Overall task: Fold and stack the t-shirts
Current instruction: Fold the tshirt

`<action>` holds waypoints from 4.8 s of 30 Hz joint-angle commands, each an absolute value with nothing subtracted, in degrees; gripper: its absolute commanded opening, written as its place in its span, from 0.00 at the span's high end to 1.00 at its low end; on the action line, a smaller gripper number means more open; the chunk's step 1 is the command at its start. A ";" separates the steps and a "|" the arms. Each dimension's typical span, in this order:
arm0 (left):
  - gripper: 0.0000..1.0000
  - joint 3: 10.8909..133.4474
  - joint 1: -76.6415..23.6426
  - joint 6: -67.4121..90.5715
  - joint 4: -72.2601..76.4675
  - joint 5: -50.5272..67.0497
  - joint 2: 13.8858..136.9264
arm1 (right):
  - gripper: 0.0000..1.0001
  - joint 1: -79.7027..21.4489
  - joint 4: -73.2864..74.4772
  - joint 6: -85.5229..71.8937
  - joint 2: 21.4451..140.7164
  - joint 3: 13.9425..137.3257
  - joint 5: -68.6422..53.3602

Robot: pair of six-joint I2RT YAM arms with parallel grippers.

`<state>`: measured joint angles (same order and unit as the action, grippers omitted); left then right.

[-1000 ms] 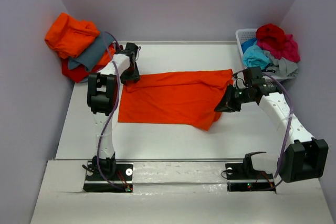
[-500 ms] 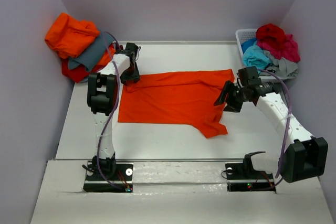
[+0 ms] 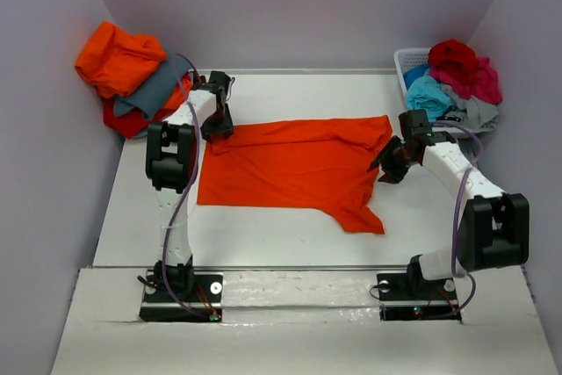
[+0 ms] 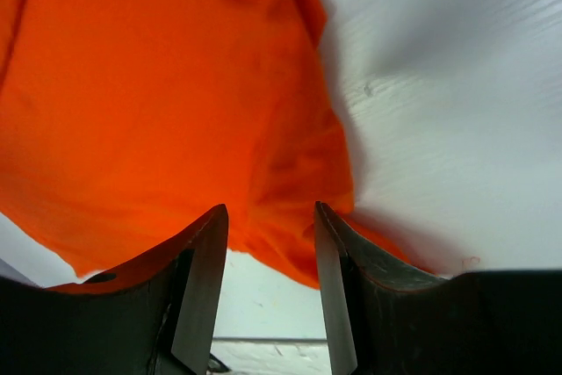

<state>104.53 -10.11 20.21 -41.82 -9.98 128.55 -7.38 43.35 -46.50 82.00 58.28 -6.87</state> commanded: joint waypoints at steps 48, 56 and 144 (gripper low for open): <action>0.39 105.21 -7.82 19.51 -42.80 -9.32 129.90 | 0.59 4.13 28.74 -54.14 100.98 59.94 -8.35; 0.39 105.73 -7.82 19.42 -42.89 -9.23 130.34 | 0.62 4.13 29.53 -53.09 104.85 63.10 -8.79; 0.40 103.36 -7.38 18.37 -42.80 -10.28 125.42 | 0.39 -2.72 38.50 -37.88 105.73 70.84 -25.84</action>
<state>103.83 -7.29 19.64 -40.23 -7.99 128.18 -1.21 42.04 -39.18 103.94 71.20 -23.70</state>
